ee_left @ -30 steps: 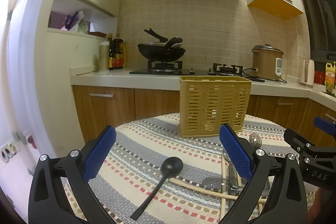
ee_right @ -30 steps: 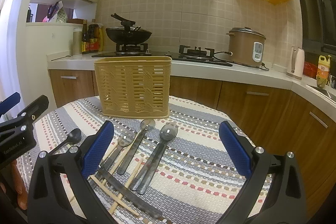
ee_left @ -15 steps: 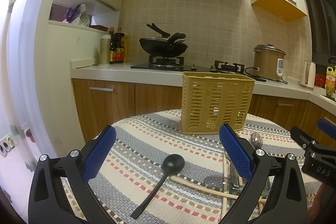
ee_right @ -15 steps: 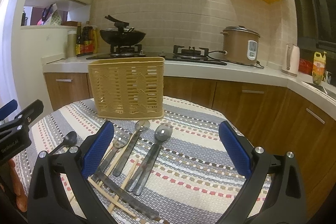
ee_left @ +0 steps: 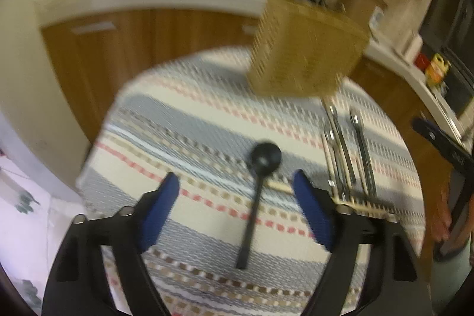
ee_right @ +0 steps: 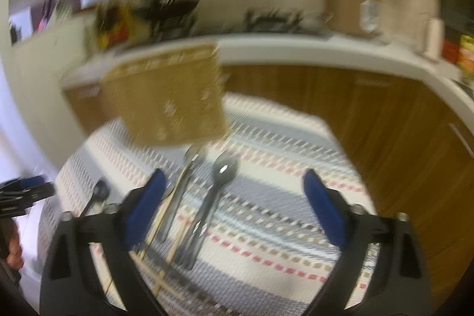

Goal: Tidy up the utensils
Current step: 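Grasp the black ladle handle with the left tool while the right tool grasps a clear spoon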

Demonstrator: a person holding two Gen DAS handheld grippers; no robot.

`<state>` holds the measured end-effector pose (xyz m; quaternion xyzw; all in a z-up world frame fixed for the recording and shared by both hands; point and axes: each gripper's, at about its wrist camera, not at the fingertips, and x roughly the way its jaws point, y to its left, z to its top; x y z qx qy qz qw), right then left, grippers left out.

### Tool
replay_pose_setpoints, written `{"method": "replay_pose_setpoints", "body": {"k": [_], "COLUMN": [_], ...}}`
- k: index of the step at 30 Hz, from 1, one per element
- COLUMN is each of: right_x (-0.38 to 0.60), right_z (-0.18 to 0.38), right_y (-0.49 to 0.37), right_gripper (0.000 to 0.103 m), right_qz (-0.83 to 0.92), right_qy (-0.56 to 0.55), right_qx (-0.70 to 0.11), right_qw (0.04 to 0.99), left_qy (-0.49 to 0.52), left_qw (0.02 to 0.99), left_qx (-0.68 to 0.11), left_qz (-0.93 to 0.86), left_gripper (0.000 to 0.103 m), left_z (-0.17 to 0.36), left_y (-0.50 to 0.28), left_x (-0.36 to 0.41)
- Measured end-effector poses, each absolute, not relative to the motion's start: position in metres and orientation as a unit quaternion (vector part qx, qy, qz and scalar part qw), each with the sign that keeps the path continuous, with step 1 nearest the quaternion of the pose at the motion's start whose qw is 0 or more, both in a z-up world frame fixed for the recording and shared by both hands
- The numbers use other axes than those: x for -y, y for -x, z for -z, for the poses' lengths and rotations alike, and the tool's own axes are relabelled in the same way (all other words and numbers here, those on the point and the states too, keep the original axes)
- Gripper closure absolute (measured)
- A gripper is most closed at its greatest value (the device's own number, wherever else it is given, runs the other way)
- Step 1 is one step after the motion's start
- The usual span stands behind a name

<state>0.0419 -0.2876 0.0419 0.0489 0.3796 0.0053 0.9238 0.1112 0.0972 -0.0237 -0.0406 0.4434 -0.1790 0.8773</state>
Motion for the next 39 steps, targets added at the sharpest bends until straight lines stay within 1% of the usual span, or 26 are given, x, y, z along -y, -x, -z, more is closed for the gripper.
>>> {"method": "replay_pose_setpoints", "body": {"k": [1,2,3,4,5,6,7,9,11,15,17,20,21,26,30,37,39], "right_x": [0.287,0.288,0.291,0.296,0.299,0.304,0.307,0.312,0.313,0.308,0.3,0.281,0.271,0.233,0.214,0.187,0.173], "right_z": [-0.04,-0.036,-0.033,-0.028,-0.024,-0.019,-0.017,-0.01,0.001,0.012,0.013,0.009,0.009,0.02,0.022,0.029,0.037], "right_y": [-0.048,-0.057,-0.064,-0.072,-0.077,-0.086,-0.091,-0.101,-0.11,-0.122,-0.126,-0.128,-0.128,-0.132,-0.135,-0.144,-0.149], "right_gripper": [0.037,0.045,0.047,0.053,0.058,0.06,0.066,0.068,0.073,0.074,0.079,0.079,0.079,0.079,0.079,0.079,0.086], "right_qz": [-0.015,-0.029,-0.034,-0.037,-0.04,-0.041,-0.042,-0.049,-0.056,-0.056,-0.061,-0.079,-0.088,-0.114,-0.103,-0.088,-0.087], "right_qy": [-0.055,-0.07,-0.083,-0.098,-0.11,-0.123,-0.131,-0.149,-0.159,-0.163,-0.161,-0.148,-0.142,-0.133,-0.103,-0.072,-0.072], "right_qx": [-0.399,-0.422,-0.441,-0.462,-0.476,-0.494,-0.506,-0.528,-0.552,-0.571,-0.573,-0.576,-0.581,-0.609,-0.611,-0.617,-0.618], "right_qw": [0.915,0.904,0.893,0.881,0.872,0.86,0.852,0.834,0.816,0.803,0.801,0.8,0.797,0.774,0.778,0.778,0.778], "left_qy": [0.041,0.036,0.028,0.011,0.003,-0.002,-0.004,-0.014,-0.029,-0.042,-0.048,-0.057,-0.061,-0.045,-0.024,-0.026,-0.026], "left_qw": [0.865,0.858,0.852,0.845,0.841,0.832,0.826,0.815,0.81,0.81,0.813,0.819,0.822,0.818,0.812,0.814,0.814], "left_qx": [-0.462,-0.473,-0.482,-0.495,-0.501,-0.513,-0.522,-0.539,-0.549,-0.55,-0.548,-0.54,-0.538,-0.545,-0.55,-0.545,-0.545], "left_qz": [0.191,0.198,0.201,0.203,0.205,0.21,0.213,0.212,0.205,0.199,0.194,0.183,0.177,0.18,0.195,0.2,0.202], "left_gripper": [0.035,0.036,0.037,0.044,0.046,0.048,0.051,0.058,0.062,0.063,0.063,0.071,0.075,0.076,0.076,0.076,0.076], "left_z": [0.029,0.035,0.038,0.043,0.048,0.052,0.054,0.058,0.064,0.065,0.065,0.065,0.065,0.065,0.063,0.063,0.063], "left_y": [-0.119,-0.124,-0.13,-0.135,-0.138,-0.143,-0.146,-0.155,-0.16,-0.166,-0.167,-0.169,-0.169,-0.173,-0.172,-0.168,-0.168], "left_x": [-0.092,-0.085,-0.081,-0.073,-0.067,-0.061,-0.058,-0.054,-0.048,-0.042,-0.039,-0.034,-0.033,-0.034,-0.047,-0.05,-0.051]}}
